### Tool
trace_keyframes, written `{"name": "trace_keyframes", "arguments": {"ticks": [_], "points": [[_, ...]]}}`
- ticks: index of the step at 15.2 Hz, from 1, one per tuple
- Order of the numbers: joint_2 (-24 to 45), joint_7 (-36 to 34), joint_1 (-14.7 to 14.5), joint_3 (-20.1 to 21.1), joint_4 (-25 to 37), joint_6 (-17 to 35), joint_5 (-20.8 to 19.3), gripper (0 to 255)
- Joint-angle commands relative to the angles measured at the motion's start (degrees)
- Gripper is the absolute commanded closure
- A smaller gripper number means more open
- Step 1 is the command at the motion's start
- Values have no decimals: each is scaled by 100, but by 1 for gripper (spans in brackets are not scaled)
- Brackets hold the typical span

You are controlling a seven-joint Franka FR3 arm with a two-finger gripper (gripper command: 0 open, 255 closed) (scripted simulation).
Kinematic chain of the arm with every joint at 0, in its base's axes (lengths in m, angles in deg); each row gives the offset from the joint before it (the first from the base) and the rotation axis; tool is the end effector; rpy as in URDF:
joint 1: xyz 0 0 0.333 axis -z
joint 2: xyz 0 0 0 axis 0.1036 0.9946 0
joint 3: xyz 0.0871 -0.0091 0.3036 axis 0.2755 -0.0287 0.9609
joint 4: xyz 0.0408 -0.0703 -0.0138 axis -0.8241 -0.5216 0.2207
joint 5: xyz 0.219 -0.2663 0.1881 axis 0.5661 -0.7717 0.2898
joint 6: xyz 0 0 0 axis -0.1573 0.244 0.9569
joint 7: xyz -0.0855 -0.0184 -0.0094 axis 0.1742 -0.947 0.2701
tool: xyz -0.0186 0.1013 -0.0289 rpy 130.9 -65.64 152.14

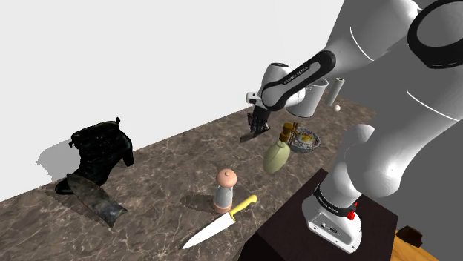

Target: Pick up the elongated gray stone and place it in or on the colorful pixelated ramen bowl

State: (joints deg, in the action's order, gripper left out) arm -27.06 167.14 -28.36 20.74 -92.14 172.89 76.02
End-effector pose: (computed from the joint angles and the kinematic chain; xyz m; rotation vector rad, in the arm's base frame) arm 0.4031 -0.0597 0.2849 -2.3562 -2.0388 -0.1457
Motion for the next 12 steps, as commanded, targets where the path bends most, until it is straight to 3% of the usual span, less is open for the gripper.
{"name": "trace_keyframes", "arguments": {"ticks": [1, 12], "points": [[-177, -126, 65, 58, 38, -201, -149, 255], [-991, -506, 300, 340, 349, -1276, -553, 255]]}}
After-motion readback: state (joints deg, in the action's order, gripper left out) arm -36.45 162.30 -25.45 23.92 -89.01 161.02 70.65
